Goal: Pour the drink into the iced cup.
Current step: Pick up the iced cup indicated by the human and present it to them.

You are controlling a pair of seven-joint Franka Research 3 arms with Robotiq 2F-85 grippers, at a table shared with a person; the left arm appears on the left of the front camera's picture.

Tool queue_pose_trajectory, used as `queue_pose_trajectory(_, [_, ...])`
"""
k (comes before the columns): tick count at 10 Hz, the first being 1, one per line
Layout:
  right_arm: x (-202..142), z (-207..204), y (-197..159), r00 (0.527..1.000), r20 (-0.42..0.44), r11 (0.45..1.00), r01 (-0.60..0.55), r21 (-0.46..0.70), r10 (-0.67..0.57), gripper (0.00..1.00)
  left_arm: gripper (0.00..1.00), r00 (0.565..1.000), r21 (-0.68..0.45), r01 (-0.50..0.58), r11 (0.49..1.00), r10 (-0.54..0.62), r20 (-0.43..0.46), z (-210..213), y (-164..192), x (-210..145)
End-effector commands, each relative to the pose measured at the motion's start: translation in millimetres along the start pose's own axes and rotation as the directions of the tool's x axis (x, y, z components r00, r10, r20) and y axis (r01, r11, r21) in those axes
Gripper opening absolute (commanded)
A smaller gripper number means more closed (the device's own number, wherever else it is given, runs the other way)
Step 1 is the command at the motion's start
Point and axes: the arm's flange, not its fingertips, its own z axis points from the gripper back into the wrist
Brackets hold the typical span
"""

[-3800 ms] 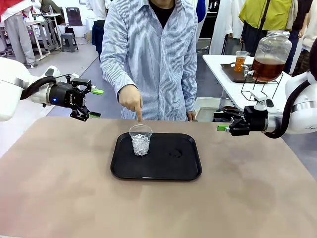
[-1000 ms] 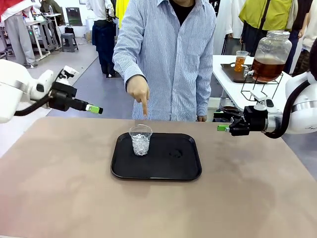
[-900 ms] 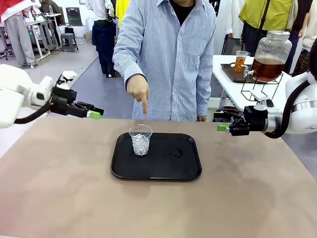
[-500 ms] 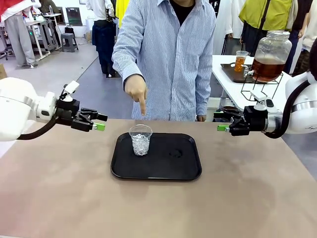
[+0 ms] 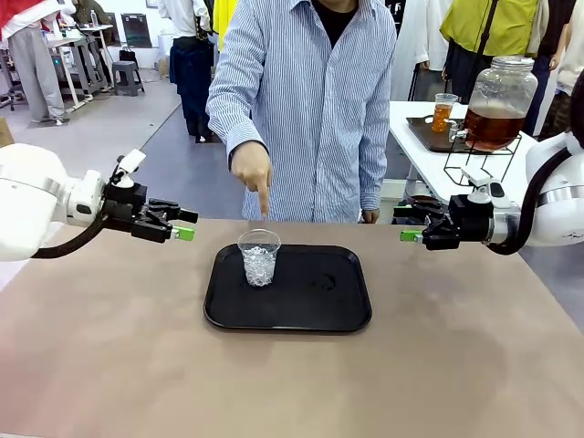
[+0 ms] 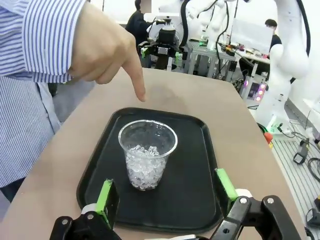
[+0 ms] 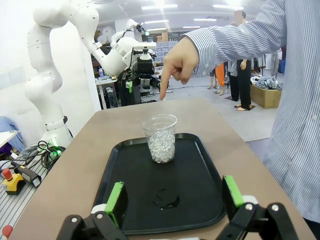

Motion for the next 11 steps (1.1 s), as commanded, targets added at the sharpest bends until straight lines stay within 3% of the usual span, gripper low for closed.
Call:
queue_pose_trajectory(1, [4.1, -1.9, -1.4, 1.0, -0.003, 1.0, 0.003, 0.007, -0.003, 1.0, 1.0, 0.988, -0.021, 0.148, 0.989, -0.147, 0.044, -9.4, 5.8, -12.5])
queue_pose_trajectory(4, [4.1, -1.9, -1.4, 1.0, -0.003, 1.0, 0.003, 0.007, -0.003, 1.0, 1.0, 0.963, 0.039, 0.256, 0.966, -0.258, 0.078, -27.2, 10.5, -30.1])
queue_pose_trajectory(8, [4.1, -1.9, -1.4, 1.0, -0.003, 1.0, 0.003, 0.007, -0.003, 1.0, 1.0, 0.967, -0.005, 0.202, 0.979, -0.199, 0.161, -50.8, 17.7, -59.1])
queue_pose_trajectory(11, [4.1, -1.9, -1.4, 1.0, -0.003, 1.0, 0.003, 0.007, -0.003, 1.0, 1.0, 0.97, -0.008, 0.18, 0.984, -0.176, 0.165, -68.4, 26.7, -71.2])
